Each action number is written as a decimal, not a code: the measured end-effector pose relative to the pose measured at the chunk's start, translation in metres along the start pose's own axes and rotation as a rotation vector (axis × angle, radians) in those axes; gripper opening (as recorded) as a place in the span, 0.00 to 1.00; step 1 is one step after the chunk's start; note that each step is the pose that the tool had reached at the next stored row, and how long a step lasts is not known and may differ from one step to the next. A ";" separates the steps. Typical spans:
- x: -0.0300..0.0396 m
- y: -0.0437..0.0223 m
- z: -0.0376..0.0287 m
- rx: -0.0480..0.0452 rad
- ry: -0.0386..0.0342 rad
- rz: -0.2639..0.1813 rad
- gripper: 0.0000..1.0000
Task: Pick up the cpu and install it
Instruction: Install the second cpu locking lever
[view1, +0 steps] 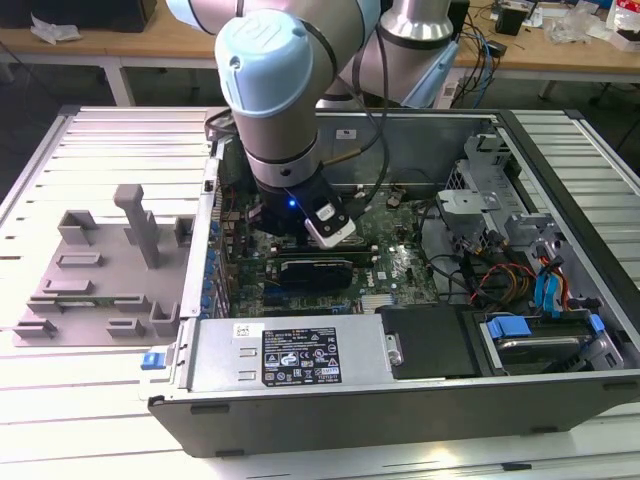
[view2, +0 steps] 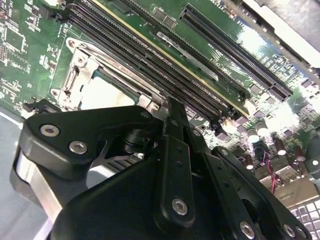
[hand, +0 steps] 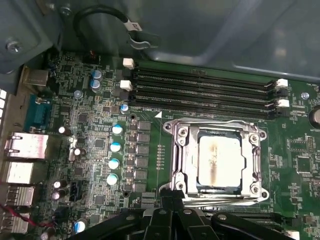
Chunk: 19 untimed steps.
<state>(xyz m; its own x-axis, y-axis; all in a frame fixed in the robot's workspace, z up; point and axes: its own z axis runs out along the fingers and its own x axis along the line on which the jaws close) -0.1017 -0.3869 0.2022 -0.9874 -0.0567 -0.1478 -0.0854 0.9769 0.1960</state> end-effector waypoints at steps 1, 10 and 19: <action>0.0011 -0.0004 0.0015 -0.0032 -0.0001 0.001 0.11; 0.0051 -0.0009 0.0053 -0.0213 -0.0019 0.004 0.11; 0.0045 0.0044 0.0050 -0.0058 0.0060 0.003 0.11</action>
<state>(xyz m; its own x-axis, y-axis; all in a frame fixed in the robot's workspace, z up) -0.1059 -0.3818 0.1976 -0.9884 -0.0548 -0.1414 -0.0830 0.9759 0.2020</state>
